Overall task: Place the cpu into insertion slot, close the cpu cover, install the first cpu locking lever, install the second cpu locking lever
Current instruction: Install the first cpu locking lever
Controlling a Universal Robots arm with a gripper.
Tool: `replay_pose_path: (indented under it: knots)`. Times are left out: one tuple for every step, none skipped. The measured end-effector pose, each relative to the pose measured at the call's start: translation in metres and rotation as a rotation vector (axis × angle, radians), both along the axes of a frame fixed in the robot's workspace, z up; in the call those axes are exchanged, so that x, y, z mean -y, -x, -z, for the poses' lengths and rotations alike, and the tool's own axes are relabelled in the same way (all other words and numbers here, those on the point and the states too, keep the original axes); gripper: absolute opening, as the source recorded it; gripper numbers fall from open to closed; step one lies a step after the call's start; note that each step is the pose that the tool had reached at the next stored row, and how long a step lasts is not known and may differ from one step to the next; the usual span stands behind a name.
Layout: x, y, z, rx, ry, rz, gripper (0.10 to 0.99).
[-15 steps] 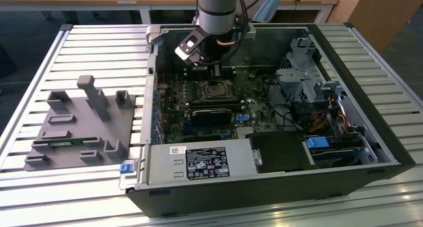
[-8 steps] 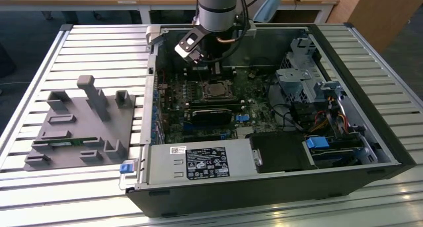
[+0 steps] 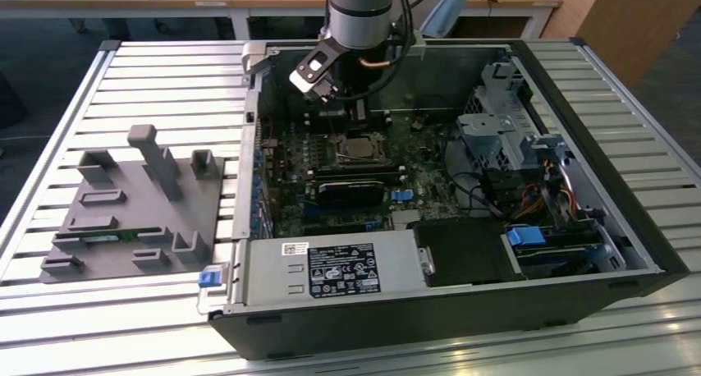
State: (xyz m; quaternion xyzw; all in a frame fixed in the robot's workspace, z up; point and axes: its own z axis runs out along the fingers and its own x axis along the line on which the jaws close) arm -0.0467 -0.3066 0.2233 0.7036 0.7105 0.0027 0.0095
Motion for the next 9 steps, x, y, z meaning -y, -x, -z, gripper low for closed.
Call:
replay_pose_path:
  knots:
    - [0.0,0.0,-0.0007,0.0003,0.0,0.0,0.11]
    - [0.0,0.0,-0.0014,0.0004,0.0,0.0,0.11]
    - [0.0,0.0,-0.0024,0.0005,0.0,0.0,0.11]
    - [0.0,0.0,-0.0037,0.0006,0.0,0.0,0.11]
    - [0.0,0.0,-0.0049,0.0006,0.0,0.0,0.11]
    - [0.0,0.0,-0.0061,0.0006,0.0,0.0,0.11]
    - [0.0,0.0,-0.0073,0.0006,0.0,0.0,0.11]
    - [0.0,0.0,-0.0085,0.0006,0.0,0.0,0.11]
    - [0.0,0.0,-0.0097,0.0007,0.0,0.0,0.11]
